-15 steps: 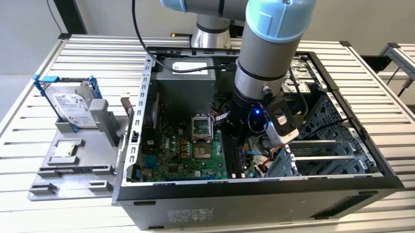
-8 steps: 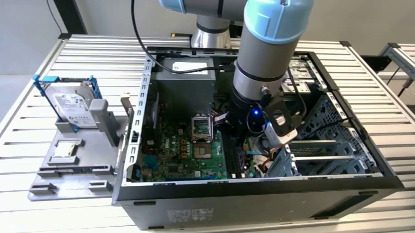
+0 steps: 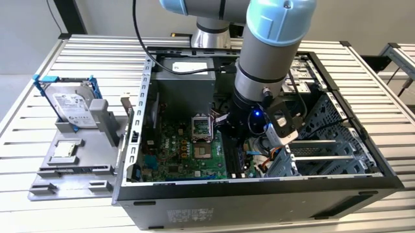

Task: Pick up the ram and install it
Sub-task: 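Insert the ram into the slot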

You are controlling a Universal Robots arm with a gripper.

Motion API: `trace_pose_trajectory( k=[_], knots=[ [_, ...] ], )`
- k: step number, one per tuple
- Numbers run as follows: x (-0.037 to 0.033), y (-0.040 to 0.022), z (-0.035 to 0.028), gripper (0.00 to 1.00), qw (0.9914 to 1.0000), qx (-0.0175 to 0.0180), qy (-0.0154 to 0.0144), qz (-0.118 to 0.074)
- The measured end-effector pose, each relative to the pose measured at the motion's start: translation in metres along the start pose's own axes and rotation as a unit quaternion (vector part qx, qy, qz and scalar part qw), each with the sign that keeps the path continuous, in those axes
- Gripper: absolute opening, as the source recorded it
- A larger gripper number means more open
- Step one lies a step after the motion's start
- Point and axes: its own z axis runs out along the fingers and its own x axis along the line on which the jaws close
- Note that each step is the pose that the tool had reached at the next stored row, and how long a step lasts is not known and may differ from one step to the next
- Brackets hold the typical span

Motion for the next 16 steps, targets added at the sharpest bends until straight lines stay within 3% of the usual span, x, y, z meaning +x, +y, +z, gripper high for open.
trace_pose_trajectory(
  k=[7,15,16],
  knots=[
    [-0.0002,-0.0002,0.0083,0.0,1.0,0.0004,0.0002,0.0],
    [-0.0003,0.0,0.009,0.0,1.0,-0.0007,0.0,0.0],
    [-0.0004,0.0007,0.0107,1.0,1.0,-0.003,-0.0006,0.0]
  ],
)
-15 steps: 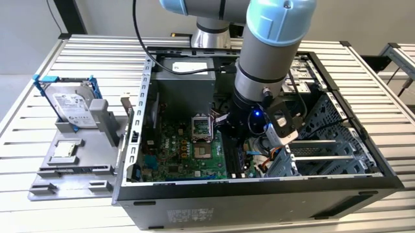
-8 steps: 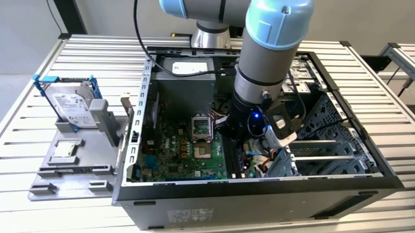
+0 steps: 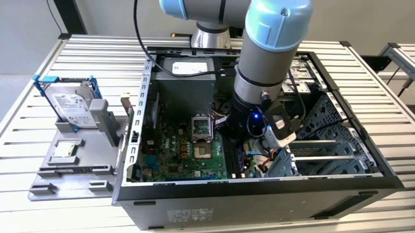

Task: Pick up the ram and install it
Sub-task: 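Insert the ram into the slot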

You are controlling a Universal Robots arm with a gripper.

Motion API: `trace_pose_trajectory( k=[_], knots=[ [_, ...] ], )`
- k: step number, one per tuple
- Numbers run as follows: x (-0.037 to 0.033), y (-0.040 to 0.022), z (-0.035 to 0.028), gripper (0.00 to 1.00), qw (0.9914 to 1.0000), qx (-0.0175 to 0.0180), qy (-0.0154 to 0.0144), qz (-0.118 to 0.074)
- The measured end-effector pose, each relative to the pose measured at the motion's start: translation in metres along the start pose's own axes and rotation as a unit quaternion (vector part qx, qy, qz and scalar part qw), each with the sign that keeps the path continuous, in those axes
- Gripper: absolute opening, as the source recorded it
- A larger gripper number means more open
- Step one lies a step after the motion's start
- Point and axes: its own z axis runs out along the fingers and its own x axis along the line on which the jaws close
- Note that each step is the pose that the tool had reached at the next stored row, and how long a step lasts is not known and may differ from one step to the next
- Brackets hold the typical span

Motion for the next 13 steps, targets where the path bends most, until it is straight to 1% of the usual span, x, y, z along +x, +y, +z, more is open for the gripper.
trace_pose_trajectory(
  k=[3,4,5,8,9,11,12,13],
  knots=[
    [0.0001,-0.0008,-0.0022,1.0,1.0,0.0027,0.0006,0.0],
    [0.0,-0.0007,-0.0041,1.0,1.0,0.0024,0.0006,0.0],
    [-0.0001,-0.0007,-0.0089,1.0,1.0,0.0029,0.0006,0.0],
    [-0.0005,-0.0005,-0.0221,1.0,1.0,0.0025,0.0006,0.0],
    [-0.0007,-0.0004,-0.0281,1.0,1.0,0.0025,0.0006,0.0],
    [-0.0009,-0.0003,-0.0357,1.0,1.0,0.0025,0.0006,0.0],
    [-0.001,-0.0003,-0.0371,1.0,1.0,0.0027,0.0006,0.0],
    [-0.001,-0.0002,-0.037,1.0,1.0,0.0025,0.0006,0.0]
  ],
)
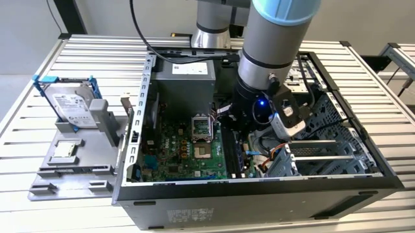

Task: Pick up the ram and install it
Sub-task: 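Insert the ram into the slot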

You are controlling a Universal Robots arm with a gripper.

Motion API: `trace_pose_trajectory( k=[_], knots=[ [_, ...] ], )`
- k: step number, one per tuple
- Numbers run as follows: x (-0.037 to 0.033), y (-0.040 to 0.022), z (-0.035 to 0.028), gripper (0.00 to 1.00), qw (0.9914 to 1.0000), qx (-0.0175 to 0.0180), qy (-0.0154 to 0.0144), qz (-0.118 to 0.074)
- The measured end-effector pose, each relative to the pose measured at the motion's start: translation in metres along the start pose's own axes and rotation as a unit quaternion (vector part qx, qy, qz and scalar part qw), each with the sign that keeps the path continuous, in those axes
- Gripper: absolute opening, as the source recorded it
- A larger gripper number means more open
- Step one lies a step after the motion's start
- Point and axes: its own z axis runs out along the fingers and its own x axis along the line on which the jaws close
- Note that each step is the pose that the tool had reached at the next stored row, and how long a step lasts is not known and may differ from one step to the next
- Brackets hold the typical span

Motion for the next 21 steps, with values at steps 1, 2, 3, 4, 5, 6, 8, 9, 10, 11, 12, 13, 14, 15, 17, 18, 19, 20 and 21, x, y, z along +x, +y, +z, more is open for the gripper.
trace_pose_trajectory(
  k=[1,2,3,4,5,6,8,9,10,11,12,13,14,15,17,18,19,20,21],
  knots=[
    [0.0,0.0,0.0,1.0,1.0,0.0,0.0,0.0],
    [0.0,0.0,0.0,1.0,1.0,0.0,0.0,0.0],
    [0.0,0.0,0.0,1.0,1.0,0.0,0.0,-0.001],
    [0.0,0.0,0.0,0.0,1.0,0.0,0.0,-0.001],
    [0.0,0.0,0.0,0.0,1.0,0.0,0.0,-0.001],
    [0.0,0.0,0.0,0.0,1.0,0.0,0.0,-0.001],
    [0.0,0.0,-0.0001,0.0,1.0,0.0,0.0,-0.002],
    [0.0,0.0,-0.0001,0.0,1.0,0.0,0.0,-0.002],
    [0.0,0.0,0.0,0.0,1.0,-0.0001,0.0,-0.003],
    [0.0,0.0,0.0,0.0,0.99999,-0.0001,0.0,-0.003],
    [0.0,0.0,0.0,0.0,0.99999,-0.0001,0.0,-0.003],
    [0.0,0.0,-0.0001,0.0,0.99999,-0.0001,0.0,-0.004],
    [0.0,0.0,0.0,0.0,0.99999,-0.0001,0.0,-0.004],
    [0.0,0.0,0.0,0.0,0.99999,-0.0001,0.0,-0.004],
    [0.0,0.0,-0.0001,0.0,0.99999,-0.0001,0.0001,-0.004],
    [0.0,0.0,-0.0001,0.0,0.99999,-0.0001,0.0001,-0.005],
    [0.0,0.0,0.0,0.0,0.99999,-0.0001,0.0001,-0.005],
    [0.0,0.0,0.0,0.0,0.99999,-0.0001,0.0001,-0.005],
    [0.0001,0.0,0.0,0.0,0.99999,-0.0001,0.0001,-0.005]
  ],
)
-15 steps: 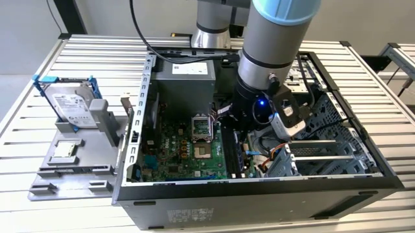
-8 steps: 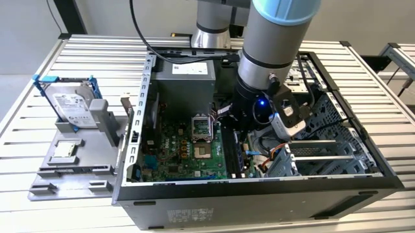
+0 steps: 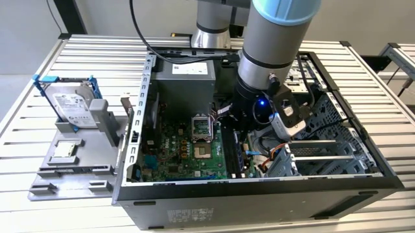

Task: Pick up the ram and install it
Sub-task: 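Insert the ram into the slot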

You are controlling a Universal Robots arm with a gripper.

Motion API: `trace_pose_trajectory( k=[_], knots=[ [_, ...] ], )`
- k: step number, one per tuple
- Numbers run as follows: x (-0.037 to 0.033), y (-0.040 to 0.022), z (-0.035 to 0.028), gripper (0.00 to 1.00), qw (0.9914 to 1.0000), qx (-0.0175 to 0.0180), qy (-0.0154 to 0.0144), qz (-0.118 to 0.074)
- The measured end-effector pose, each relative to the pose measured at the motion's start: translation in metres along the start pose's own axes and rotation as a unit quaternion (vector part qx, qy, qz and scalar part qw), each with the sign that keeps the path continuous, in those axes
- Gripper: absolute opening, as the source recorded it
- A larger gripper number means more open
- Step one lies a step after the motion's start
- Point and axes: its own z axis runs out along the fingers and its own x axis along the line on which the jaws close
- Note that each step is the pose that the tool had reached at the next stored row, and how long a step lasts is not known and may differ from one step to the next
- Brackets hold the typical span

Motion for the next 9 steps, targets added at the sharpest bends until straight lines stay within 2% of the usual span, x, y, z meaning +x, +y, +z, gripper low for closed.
trace_pose_trajectory(
  k=[4,7,9],
  knots=[
    [0.0,0.0,0.0,0.0,1.0,0.0,0.0,-0.001],
    [0.0001,0.0,-0.0001,0.0,0.99958,-0.0008,0.0002,-0.029],
    [0.0,0.0,-0.0001,0.0,0.99889,-0.0014,0.0004,-0.047]
  ],
)
